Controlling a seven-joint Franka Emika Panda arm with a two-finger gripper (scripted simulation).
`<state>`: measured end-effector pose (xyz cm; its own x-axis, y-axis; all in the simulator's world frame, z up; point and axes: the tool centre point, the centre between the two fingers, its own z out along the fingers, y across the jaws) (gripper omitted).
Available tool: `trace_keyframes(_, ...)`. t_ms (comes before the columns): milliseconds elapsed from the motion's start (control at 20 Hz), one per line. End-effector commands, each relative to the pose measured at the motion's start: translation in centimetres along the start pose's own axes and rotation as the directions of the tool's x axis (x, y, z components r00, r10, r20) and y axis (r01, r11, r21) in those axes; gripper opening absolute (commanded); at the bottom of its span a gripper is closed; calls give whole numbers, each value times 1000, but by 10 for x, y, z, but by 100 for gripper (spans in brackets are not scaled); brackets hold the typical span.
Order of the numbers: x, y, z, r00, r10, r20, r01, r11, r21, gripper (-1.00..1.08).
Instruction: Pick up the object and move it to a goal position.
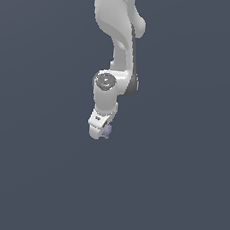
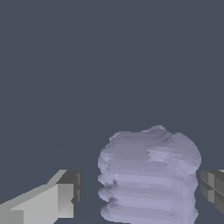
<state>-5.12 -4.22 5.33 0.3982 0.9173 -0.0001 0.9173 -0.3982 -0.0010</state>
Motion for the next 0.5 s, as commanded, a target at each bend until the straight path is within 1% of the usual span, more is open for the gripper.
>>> trace_keyframes(0, 0, 0, 8, 1000, -1, 0, 1, 1000, -1, 100)
trace_keyframes(200, 0, 1, 13, 1000, -1, 0, 1, 1000, -1, 100)
trace_keyframes(250, 0, 1, 13, 1000, -1, 0, 1, 1000, -1, -100)
trace_keyframes(450, 0, 1, 13, 1000, -1, 0, 1, 1000, -1, -100)
